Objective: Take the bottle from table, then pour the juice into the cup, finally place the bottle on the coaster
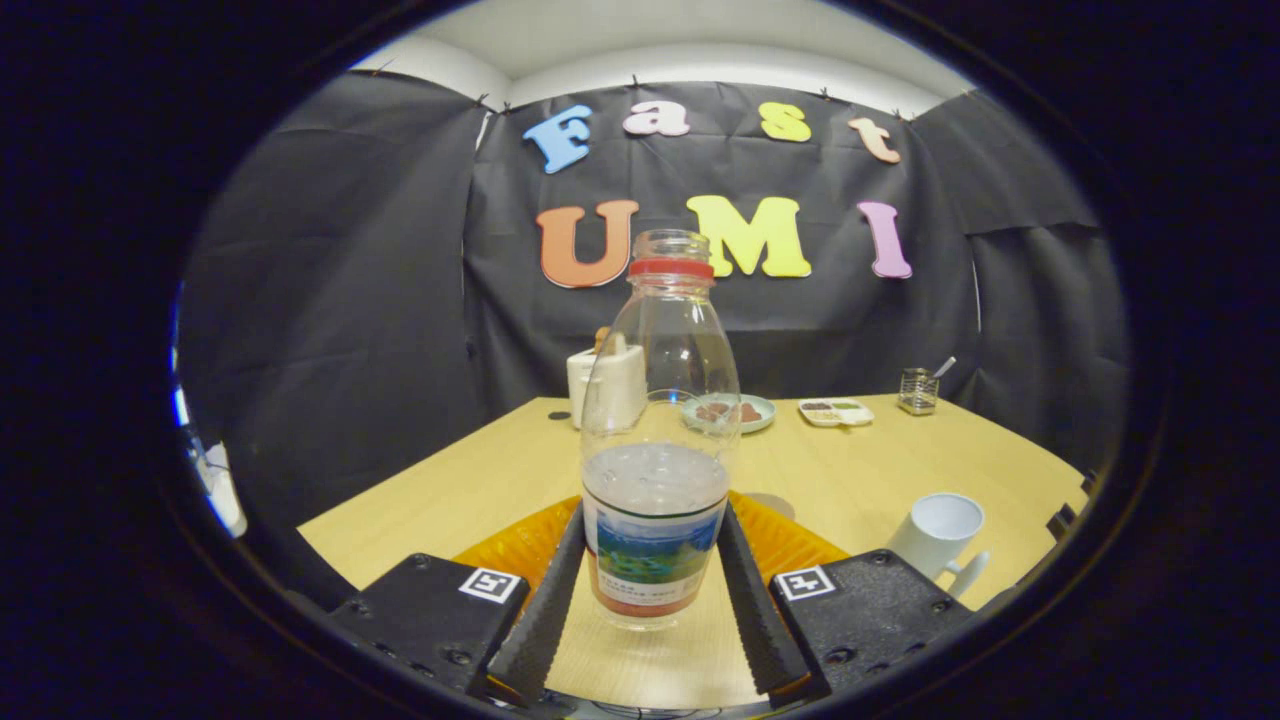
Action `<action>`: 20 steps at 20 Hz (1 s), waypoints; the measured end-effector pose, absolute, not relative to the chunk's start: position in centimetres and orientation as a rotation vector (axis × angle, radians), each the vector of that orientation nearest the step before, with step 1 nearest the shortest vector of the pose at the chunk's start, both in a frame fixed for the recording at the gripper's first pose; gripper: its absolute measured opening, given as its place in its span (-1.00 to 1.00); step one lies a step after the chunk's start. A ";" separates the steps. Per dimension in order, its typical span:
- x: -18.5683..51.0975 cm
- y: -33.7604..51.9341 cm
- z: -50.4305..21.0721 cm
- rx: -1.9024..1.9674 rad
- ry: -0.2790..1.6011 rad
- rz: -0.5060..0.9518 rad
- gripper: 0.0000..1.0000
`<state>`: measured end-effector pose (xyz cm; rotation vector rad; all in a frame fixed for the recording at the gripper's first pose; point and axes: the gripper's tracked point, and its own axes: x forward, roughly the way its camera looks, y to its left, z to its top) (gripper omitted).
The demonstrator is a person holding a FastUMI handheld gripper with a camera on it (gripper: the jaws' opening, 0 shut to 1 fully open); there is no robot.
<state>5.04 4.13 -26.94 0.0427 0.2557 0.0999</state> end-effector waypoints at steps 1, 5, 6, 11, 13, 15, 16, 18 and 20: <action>4.9 4.1 -26.6 0.063 0.257 0.108 0.56; 4.4 3.5 -25.7 0.153 0.278 0.120 0.55; 4.3 3.5 -25.7 0.191 0.281 0.125 0.54; 4.0 3.8 -25.2 0.339 0.302 0.139 0.55; 3.9 3.7 -25.1 0.382 0.314 0.132 0.55; 3.7 3.8 -25.2 0.473 0.326 0.139 0.54; 3.7 3.5 -25.2 0.528 0.330 0.134 0.54; 3.6 3.4 -25.1 0.647 0.346 0.143 0.54; 3.8 2.5 -25.2 0.758 0.356 0.121 0.54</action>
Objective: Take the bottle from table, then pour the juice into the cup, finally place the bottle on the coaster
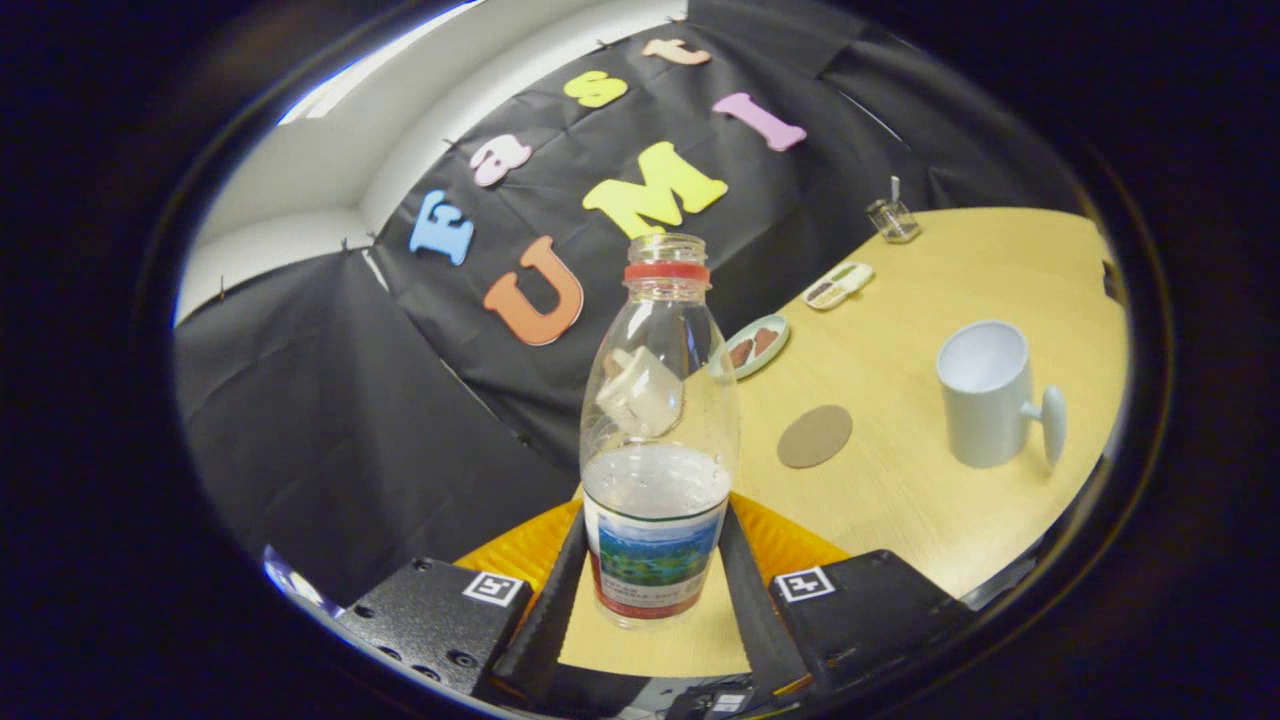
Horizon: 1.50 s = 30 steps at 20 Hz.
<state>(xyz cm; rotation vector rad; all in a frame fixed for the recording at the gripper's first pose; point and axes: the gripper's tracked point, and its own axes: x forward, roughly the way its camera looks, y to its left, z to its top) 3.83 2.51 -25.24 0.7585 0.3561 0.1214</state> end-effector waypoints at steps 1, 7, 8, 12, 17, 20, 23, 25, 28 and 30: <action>3.7 2.0 -25.9 0.807 0.366 0.106 0.53; 4.1 0.4 -27.2 1.074 0.411 0.017 0.53; 4.0 0.3 -27.2 1.118 0.407 0.009 0.53; 4.7 -0.5 -27.1 1.297 0.370 -0.013 0.52; 4.8 -1.0 -26.9 1.399 0.342 -0.030 0.52; 5.0 -1.3 -27.0 1.448 0.329 -0.034 0.52; 5.1 -1.7 -27.1 1.520 0.321 -0.046 0.52; 5.2 -1.9 -27.2 1.549 0.326 -0.063 0.52; 6.0 -2.1 -26.8 1.571 0.313 -0.060 0.52; 6.8 -2.4 -26.4 1.594 0.305 -0.061 0.52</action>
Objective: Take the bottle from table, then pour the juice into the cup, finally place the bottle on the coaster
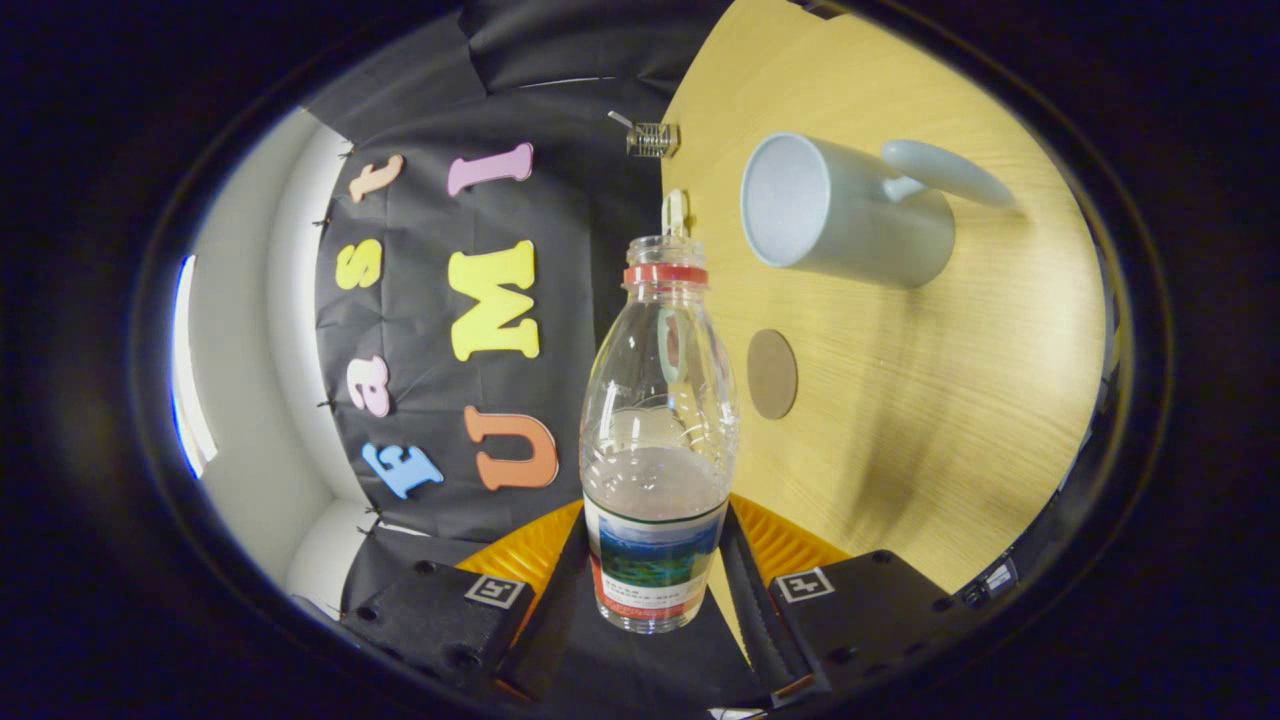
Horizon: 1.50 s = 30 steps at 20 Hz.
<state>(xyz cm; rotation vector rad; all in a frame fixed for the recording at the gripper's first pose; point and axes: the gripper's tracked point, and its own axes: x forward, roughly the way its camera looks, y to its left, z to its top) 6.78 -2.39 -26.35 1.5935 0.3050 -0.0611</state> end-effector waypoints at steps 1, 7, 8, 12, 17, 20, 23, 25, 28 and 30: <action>6.8 -2.5 -26.2 1.613 0.302 -0.062 0.52; 6.9 -2.5 -25.9 1.658 0.297 -0.061 0.52; 6.9 -2.5 -25.8 1.664 0.296 -0.061 0.53; 7.0 -2.3 -25.6 1.684 0.298 -0.061 0.53; 7.7 -1.9 -25.2 1.717 0.302 -0.049 0.52; 8.2 -2.3 -24.3 1.741 0.297 -0.048 0.53; 9.0 -2.7 -23.8 1.766 0.286 -0.054 0.53; 9.1 -2.6 -23.5 1.770 0.287 -0.050 0.52; 8.8 -2.8 -22.9 1.793 0.285 -0.052 0.52; 8.7 -2.6 -22.3 1.806 0.282 -0.041 0.52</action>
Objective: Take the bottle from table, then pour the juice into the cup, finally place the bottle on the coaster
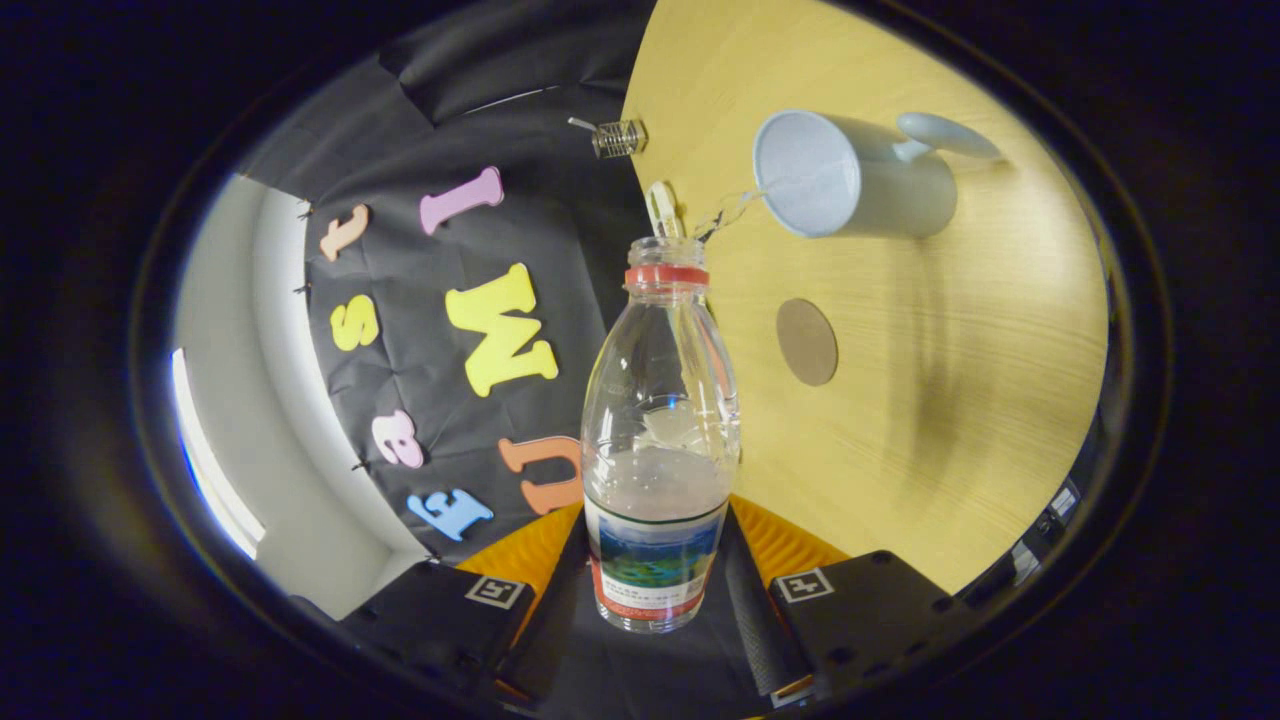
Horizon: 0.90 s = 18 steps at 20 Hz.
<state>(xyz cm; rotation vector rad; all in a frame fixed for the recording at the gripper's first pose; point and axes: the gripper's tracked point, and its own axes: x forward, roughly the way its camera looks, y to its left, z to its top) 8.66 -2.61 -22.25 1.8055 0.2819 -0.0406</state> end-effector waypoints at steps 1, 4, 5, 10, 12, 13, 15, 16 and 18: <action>8.5 -2.4 -22.1 1.806 0.286 -0.036 0.52; 8.3 -1.9 -21.6 1.818 0.289 -0.024 0.52; 8.3 -1.9 -21.3 1.821 0.289 -0.019 0.52; 8.1 -2.3 -21.0 1.839 0.278 -0.017 0.52; 8.3 -2.4 -21.0 1.850 0.276 -0.020 0.52; 8.3 -2.7 -21.1 1.855 0.273 -0.023 0.52; 8.5 -3.2 -21.0 1.866 0.268 -0.030 0.52; 8.7 -3.4 -21.0 1.872 0.261 -0.031 0.52; 8.9 -3.8 -20.9 1.878 0.252 -0.038 0.52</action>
